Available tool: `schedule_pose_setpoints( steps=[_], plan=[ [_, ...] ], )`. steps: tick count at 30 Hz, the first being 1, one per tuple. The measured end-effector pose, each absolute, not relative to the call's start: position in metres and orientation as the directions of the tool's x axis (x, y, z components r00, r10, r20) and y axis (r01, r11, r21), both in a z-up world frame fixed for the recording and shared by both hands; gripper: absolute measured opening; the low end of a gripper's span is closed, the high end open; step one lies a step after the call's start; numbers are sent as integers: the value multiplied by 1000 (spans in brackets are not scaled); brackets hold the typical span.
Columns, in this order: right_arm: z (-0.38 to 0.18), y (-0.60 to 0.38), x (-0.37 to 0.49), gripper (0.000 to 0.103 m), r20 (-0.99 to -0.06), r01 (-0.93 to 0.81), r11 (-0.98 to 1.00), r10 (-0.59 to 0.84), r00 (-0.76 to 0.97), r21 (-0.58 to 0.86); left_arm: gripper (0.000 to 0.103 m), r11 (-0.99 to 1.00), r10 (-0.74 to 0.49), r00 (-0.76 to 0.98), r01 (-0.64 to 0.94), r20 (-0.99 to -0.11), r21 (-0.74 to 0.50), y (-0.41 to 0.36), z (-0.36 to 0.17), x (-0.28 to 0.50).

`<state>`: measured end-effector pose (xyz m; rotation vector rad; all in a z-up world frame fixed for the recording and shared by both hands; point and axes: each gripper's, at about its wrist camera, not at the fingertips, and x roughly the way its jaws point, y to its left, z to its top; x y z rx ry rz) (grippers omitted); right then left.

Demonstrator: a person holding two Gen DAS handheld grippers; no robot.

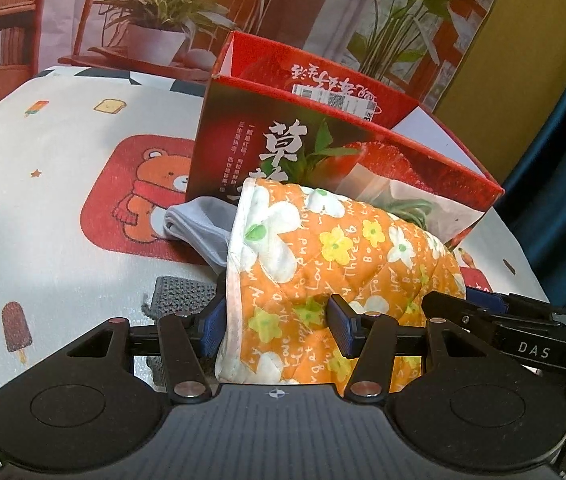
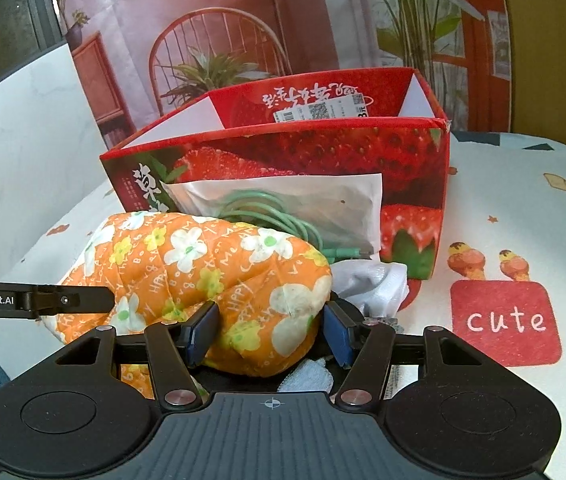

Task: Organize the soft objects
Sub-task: 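Lift the orange floral pillow with the left gripper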

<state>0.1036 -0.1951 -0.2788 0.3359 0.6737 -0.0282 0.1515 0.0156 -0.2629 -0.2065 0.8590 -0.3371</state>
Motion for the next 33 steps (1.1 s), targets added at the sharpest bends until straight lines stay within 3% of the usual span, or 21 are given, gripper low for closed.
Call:
schedule_pose_setpoints(
  steps=[33],
  plan=[
    [-282, -196, 106, 53, -619, 126, 949, 85, 781, 290, 54, 923, -385, 571, 237, -725, -303, 9, -268, 153]
  ],
)
